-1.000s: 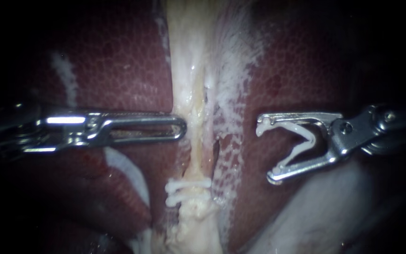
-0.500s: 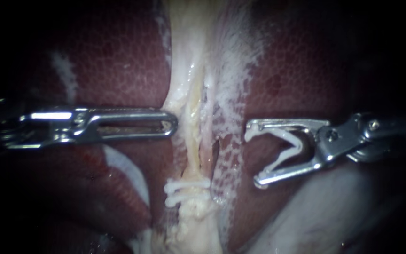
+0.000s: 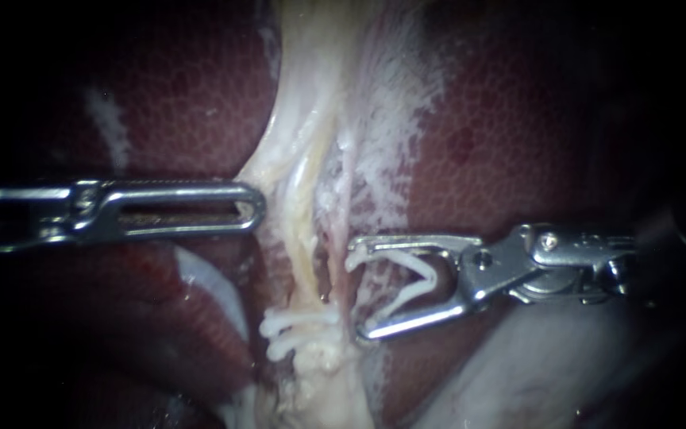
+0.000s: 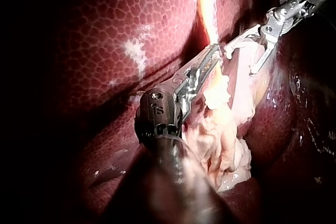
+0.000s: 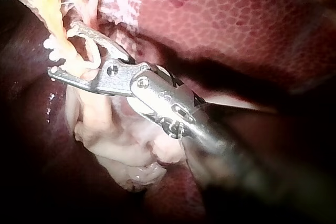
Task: Clipping third clip left tube
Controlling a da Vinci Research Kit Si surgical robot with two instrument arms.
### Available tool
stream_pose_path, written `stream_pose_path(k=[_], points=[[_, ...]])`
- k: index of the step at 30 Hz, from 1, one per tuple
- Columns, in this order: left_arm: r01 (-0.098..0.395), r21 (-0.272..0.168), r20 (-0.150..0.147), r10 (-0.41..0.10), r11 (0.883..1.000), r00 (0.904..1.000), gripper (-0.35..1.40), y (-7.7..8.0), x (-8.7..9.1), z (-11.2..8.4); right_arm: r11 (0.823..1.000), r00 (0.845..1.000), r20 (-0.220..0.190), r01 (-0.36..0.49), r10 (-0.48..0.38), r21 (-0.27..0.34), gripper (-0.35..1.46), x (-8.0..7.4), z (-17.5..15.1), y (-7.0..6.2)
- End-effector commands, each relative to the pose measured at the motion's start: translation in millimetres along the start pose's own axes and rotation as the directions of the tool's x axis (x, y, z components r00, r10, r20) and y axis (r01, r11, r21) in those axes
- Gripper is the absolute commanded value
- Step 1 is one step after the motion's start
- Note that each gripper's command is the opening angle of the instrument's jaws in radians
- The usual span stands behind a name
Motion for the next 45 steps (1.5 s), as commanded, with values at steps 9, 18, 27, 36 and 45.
stream_pose_path(k=[9,18,27,36,45], points=[[-0.001,-0.002,0.004,0.001,1.000,1.0000,-0.35,-0.5,0.0,-0.3,1.000,1.000,-0.003,-0.021,0.021,0.006,0.60,-1.0,1.8,1.7],[-0.001,-0.002,0.004,0.001,1.000,1.0000,-0.35,-0.5,0.0,-0.4,0.997,0.998,-0.004,-0.062,0.063,0.044,0.58,-1.0,4.2,1.3],[-0.002,-0.002,0.004,0.002,1.000,1.0000,-0.35,-0.4,0.1,-0.3,0.994,0.997,-0.002,-0.082,0.082,0.070,0.59,-0.9,6.3,1.3],[-0.002,-0.003,0.004,0.002,1.000,1.0000,-0.35,-0.3,0.3,-0.1,0.988,0.995,0.005,-0.099,0.099,0.119,0.57,-1.3,8.5,1.7],[-0.003,-0.002,0.004,0.003,1.000,1.0000,-0.35,0.1,0.4,-0.1,0.983,0.993,0.003,-0.114,0.114,0.143,0.58,-0.9,8.7,1.2]])
